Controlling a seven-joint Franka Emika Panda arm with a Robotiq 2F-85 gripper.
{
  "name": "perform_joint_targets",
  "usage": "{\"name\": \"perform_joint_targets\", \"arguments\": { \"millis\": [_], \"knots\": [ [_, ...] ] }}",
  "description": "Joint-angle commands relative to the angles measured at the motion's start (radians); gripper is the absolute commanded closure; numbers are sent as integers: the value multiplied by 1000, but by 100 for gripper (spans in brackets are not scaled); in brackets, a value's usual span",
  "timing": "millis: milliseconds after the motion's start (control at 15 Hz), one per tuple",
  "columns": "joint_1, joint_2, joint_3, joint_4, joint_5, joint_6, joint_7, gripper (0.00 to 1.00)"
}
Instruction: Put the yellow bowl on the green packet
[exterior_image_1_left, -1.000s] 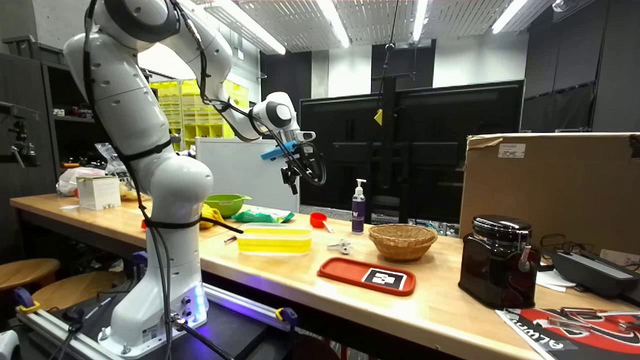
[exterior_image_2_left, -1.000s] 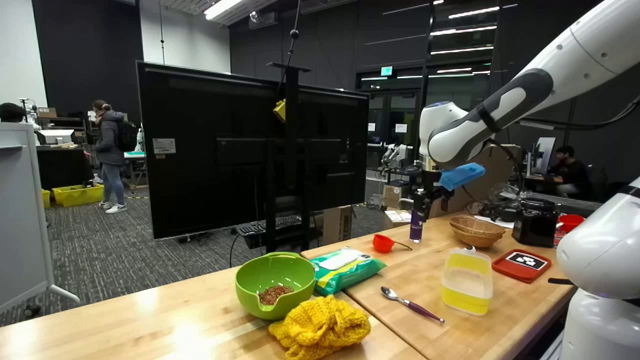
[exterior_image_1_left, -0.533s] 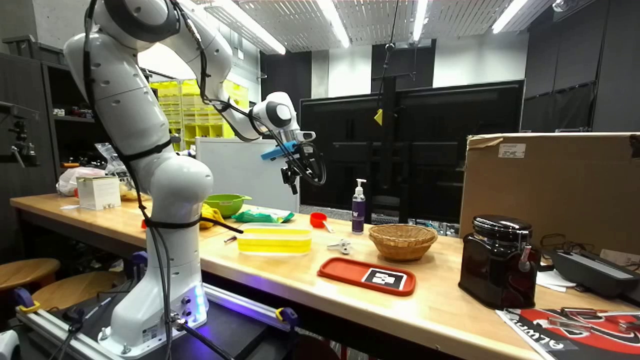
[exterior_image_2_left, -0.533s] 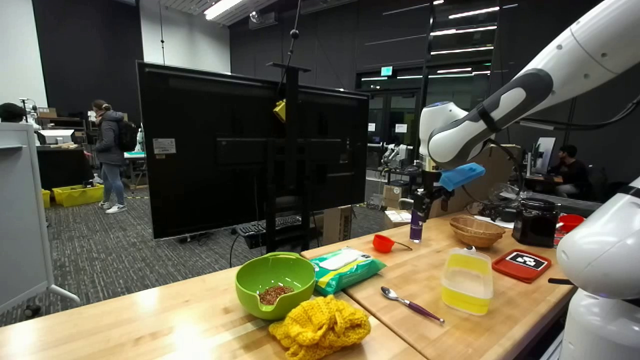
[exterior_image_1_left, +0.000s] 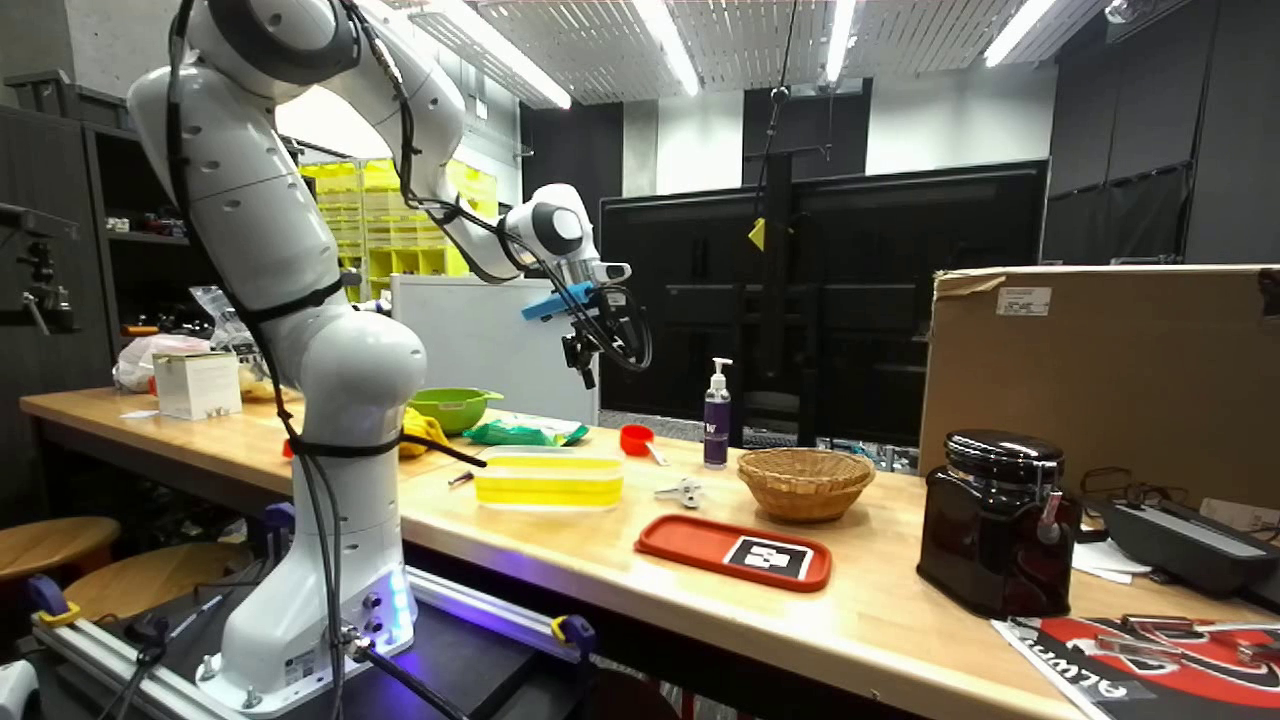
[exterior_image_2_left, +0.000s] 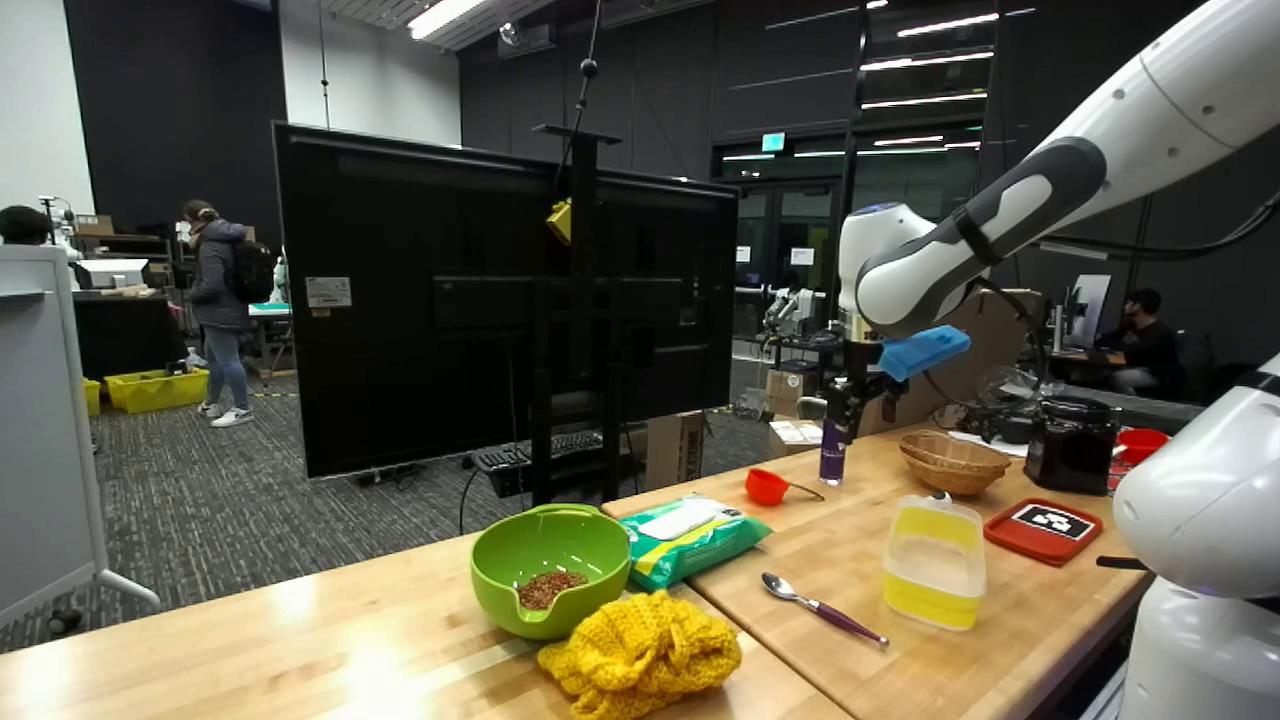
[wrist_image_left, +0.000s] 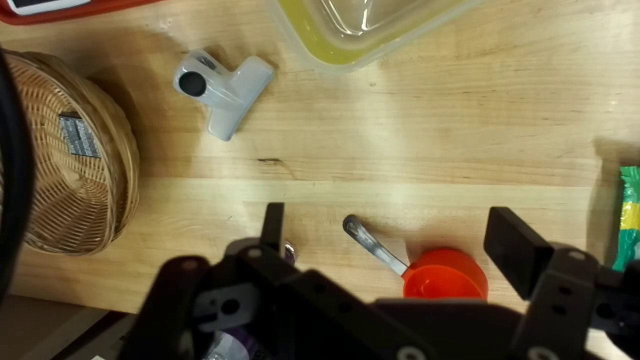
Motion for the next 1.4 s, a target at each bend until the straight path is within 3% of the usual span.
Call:
{"name": "perform_joint_targets", "arguments": {
  "millis": [0, 400, 800, 1067, 1133, 1333],
  "knots": [
    [-4, 2, 0, 2, -14, -8, 50, 0],
    [-21, -44, 44, -28, 0, -87, 318, 0],
    [11, -91, 93, -90, 101, -212, 581, 0],
    [50, -143, 138, -188, 155, -149, 744, 0],
    [36, -78, 105, -123, 136, -186, 678, 0],
    [45, -83, 111, -134, 136, -181, 690, 0]
  ]
}}
